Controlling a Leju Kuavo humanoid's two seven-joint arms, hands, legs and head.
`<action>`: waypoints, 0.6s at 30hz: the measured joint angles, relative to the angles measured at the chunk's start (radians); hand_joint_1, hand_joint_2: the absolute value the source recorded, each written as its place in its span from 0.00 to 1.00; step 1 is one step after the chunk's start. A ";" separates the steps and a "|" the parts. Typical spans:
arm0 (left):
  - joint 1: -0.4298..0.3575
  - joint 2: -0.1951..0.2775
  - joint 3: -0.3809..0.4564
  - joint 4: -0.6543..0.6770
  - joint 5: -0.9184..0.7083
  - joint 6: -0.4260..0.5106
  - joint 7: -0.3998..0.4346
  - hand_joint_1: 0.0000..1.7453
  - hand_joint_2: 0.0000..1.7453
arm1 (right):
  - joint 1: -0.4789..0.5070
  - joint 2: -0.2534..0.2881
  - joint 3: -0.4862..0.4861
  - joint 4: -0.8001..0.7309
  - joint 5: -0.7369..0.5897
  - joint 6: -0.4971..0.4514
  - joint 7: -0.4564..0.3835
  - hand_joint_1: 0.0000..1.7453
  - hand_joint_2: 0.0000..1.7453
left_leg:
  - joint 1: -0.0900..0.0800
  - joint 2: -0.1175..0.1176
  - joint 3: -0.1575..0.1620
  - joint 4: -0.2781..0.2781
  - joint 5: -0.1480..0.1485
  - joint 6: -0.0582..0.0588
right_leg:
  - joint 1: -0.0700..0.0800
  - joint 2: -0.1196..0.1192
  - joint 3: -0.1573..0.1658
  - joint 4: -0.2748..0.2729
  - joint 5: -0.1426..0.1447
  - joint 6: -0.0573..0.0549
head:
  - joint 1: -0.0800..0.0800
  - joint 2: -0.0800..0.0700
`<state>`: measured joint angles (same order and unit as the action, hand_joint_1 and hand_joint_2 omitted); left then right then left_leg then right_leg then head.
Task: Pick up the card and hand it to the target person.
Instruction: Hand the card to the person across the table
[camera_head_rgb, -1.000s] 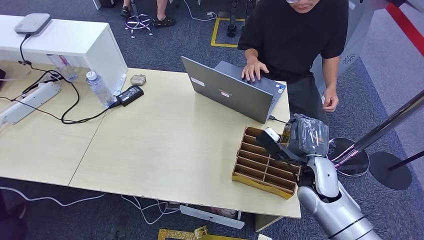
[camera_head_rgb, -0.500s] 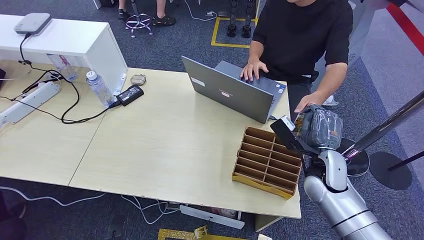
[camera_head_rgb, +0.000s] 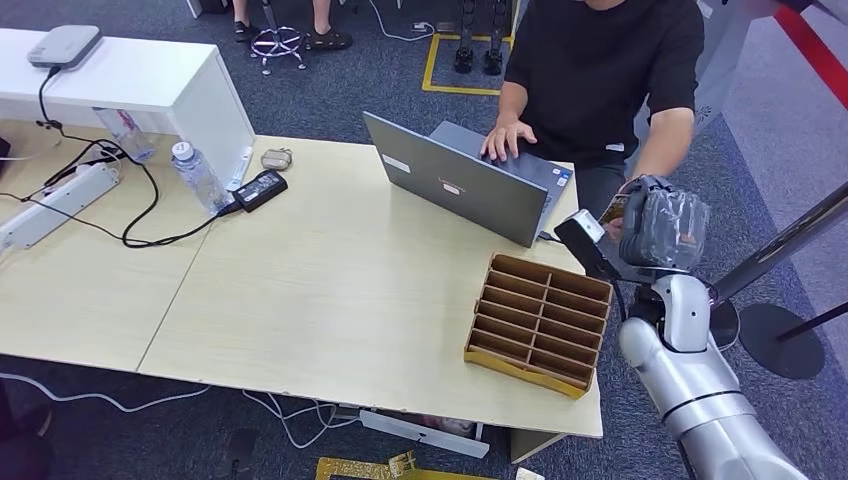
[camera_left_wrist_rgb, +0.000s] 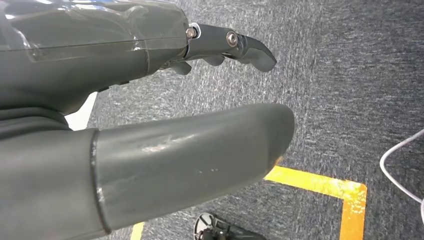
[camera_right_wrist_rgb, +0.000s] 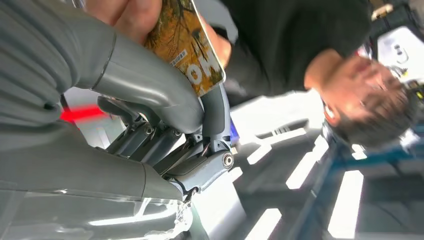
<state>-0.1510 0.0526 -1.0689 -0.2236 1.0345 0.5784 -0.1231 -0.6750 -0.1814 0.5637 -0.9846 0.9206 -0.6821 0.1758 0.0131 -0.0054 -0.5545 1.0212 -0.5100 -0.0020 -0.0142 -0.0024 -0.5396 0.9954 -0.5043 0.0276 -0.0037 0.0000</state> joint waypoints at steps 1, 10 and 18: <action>0.000 -0.002 -0.003 0.000 -0.001 0.004 0.002 0.00 0.00 | 0.003 0.010 -0.031 0.004 0.038 0.000 -0.019 0.93 1.00 | 0.000 0.000 0.000 0.000 0.000 0.000 | 0.000 0.000 0.000 0.000 0.000 0.000 | 0.000 0.000; -0.001 -0.020 -0.035 -0.002 -0.011 0.030 0.024 0.00 0.00 | 0.024 0.077 -0.204 0.066 0.108 0.000 -0.018 0.00 1.00 | 0.000 0.000 -0.001 0.000 0.000 0.000 | 0.000 0.000 -0.001 0.000 0.000 0.000 | 0.000 0.000; -0.002 -0.035 -0.061 -0.005 -0.014 0.042 0.039 0.00 0.00 | 0.047 0.089 -0.241 0.096 0.064 0.000 -0.028 0.00 1.00 | 0.000 0.000 0.000 0.000 0.000 0.000 | 0.000 0.000 -0.001 0.000 0.000 0.000 | 0.000 0.000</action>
<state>-0.1528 0.0177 -1.1298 -0.2283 1.0208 0.6206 -0.0837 -0.6279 -0.0923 0.3222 -0.8883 0.9842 -0.6821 0.1475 0.0131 -0.0053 -0.5549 1.0212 -0.5099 -0.0020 -0.0141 -0.0021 -0.5403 0.9954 -0.5042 0.0278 -0.0034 0.0000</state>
